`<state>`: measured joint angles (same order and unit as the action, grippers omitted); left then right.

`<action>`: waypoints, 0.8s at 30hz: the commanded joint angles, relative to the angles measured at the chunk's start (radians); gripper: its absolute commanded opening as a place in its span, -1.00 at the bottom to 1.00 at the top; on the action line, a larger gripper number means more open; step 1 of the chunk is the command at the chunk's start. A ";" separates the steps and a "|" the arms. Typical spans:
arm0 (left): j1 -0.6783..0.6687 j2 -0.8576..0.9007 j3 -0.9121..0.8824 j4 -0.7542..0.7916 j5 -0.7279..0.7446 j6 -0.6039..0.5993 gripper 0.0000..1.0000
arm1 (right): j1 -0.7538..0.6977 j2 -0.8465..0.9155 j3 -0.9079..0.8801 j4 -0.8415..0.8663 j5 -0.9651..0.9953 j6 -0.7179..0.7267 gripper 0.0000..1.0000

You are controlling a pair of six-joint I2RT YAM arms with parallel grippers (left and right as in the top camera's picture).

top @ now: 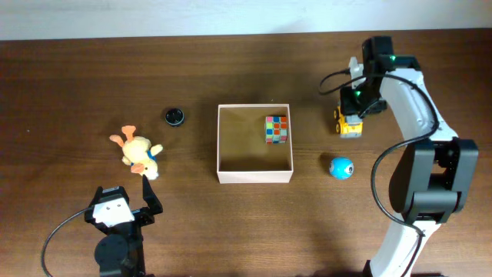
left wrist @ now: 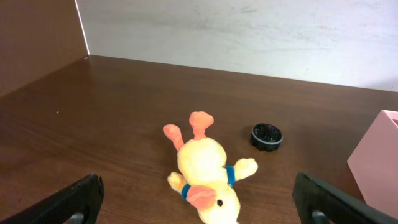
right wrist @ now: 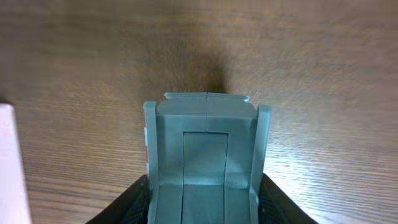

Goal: Pack container
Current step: 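Lift the truck and carry it left over the box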

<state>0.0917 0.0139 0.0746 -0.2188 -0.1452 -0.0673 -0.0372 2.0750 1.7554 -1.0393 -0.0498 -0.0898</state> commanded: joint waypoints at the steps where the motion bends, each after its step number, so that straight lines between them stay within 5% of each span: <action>1: -0.004 -0.003 -0.007 0.005 0.011 0.016 0.98 | 0.004 -0.008 0.086 -0.024 0.009 -0.007 -0.11; 15: -0.004 -0.003 -0.007 0.005 0.010 0.016 0.98 | 0.118 -0.009 0.420 -0.264 0.006 0.029 -0.12; 24: -0.004 -0.003 -0.007 0.005 0.011 0.016 0.98 | 0.304 -0.009 0.478 -0.333 0.005 0.205 -0.13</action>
<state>0.0917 0.0139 0.0746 -0.2188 -0.1452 -0.0673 0.2142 2.0754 2.2066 -1.3643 -0.0460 0.0261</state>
